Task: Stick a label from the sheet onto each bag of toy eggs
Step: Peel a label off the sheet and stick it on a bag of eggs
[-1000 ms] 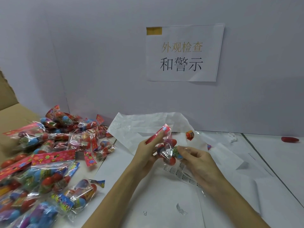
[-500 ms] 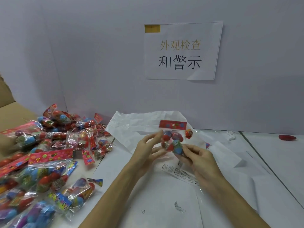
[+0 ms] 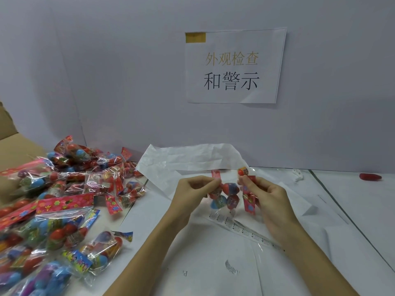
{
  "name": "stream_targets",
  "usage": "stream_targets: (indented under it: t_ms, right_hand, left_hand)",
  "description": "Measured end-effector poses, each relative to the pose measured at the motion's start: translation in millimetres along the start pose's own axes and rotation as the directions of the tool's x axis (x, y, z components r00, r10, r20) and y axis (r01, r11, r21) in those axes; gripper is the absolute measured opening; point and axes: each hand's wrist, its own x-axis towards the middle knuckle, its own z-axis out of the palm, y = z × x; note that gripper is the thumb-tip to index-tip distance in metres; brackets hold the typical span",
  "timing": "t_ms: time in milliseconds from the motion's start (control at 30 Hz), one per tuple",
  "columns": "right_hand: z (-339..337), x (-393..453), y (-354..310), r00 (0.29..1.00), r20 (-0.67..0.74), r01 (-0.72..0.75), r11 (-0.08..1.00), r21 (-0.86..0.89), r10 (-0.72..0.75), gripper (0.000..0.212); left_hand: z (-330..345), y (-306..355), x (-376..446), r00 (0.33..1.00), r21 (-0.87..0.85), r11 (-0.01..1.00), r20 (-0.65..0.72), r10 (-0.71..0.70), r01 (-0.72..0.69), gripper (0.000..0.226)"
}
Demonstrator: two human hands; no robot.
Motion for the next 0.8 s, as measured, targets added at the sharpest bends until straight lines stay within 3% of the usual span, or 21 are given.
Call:
stream_targets:
  t_ms: [167, 333, 500, 600, 700, 800]
  right_hand:
    - [7, 1, 3, 0.997, -0.054, 0.045, 0.998, -0.032, -0.047, 0.029]
    - [8, 2, 10, 0.991, 0.136, -0.014, 1.0, -0.001, 0.014, 0.032]
    - [7, 2, 10, 0.994, 0.098, 0.065, 0.994, -0.087, -0.056, 0.024]
    - [4, 3, 9, 0.993, 0.081, 0.09, 0.993, -0.071, -0.085, 0.027]
    - [-3, 6, 9, 0.971, 0.065, 0.238, 0.903, -0.358, -0.23, 0.023]
    - [-8, 5, 11, 0.939, 0.236, 0.343, 0.733, -0.588, -0.25, 0.019]
  left_hand:
    - [3, -5, 1, 0.998, -0.062, 0.997, -0.056, -0.041, 0.037, 0.027]
    - [-1, -9, 1, 0.99, -0.232, 0.971, -0.112, -0.089, 0.061, 0.026]
    - [5, -4, -1, 0.992, -0.225, 0.968, 0.079, -0.097, 0.112, 0.046]
    - [10, -7, 0, 0.998, -0.272, 0.96, 0.019, -0.06, 0.063, 0.061]
    - [9, -12, 4, 0.988, -0.185, 0.979, -0.141, 0.056, -0.082, 0.061]
    - [2, -16, 10, 0.956, 0.034, 0.982, -0.227, 0.186, -0.184, 0.033]
